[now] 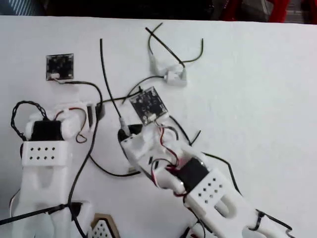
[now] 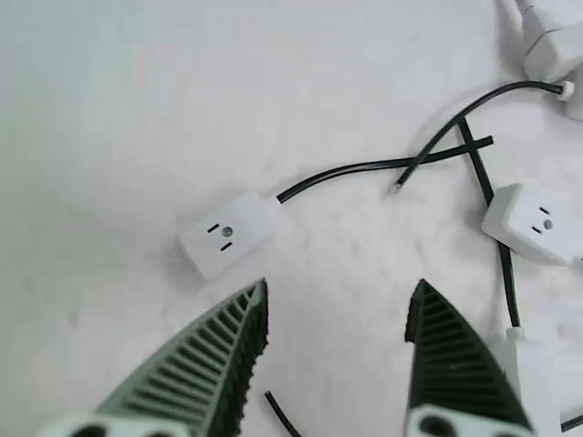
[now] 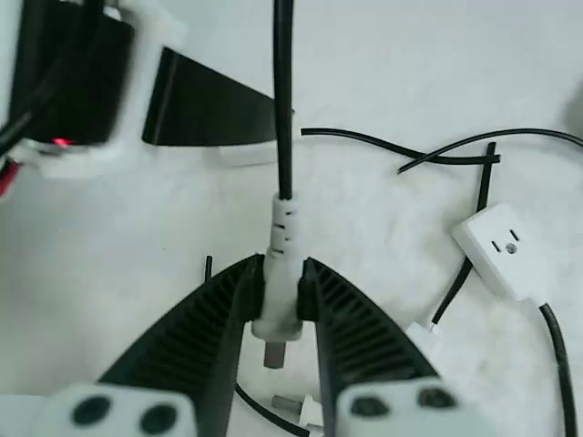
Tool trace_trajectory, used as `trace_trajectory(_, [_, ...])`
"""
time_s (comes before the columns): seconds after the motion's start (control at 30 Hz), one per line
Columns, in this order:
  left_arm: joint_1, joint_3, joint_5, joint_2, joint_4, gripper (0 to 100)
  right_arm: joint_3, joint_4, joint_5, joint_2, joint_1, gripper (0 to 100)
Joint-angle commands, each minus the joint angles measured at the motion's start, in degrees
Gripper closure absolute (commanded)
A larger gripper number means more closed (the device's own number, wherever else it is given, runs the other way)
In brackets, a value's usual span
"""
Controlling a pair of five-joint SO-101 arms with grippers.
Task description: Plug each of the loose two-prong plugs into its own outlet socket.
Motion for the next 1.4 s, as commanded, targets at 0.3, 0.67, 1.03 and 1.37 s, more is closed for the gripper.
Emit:
trace_trajectory(0.3, [11.03, 8.09, -0.35, -21.58, -0.62, 68, 7.56, -7.6, -0.26, -7.34, -0.66, 98.1])
trace_trajectory(0.67, [16.92, 13.45, -4.48, -30.9, -0.35, 68, 7.74, -6.81, -0.09, -6.99, -0.31, 98.1])
trace_trajectory(1.03, [6.2, 13.1, -4.75, -30.73, -2.9, 68, 7.74, -7.16, 0.0, -6.81, 14.29, 98.1])
trace_trajectory(1.37, [3.47, -5.98, -12.13, -10.68, 10.29, 66, 7.82, -20.62, -0.09, 8.75, 22.37, 98.1])
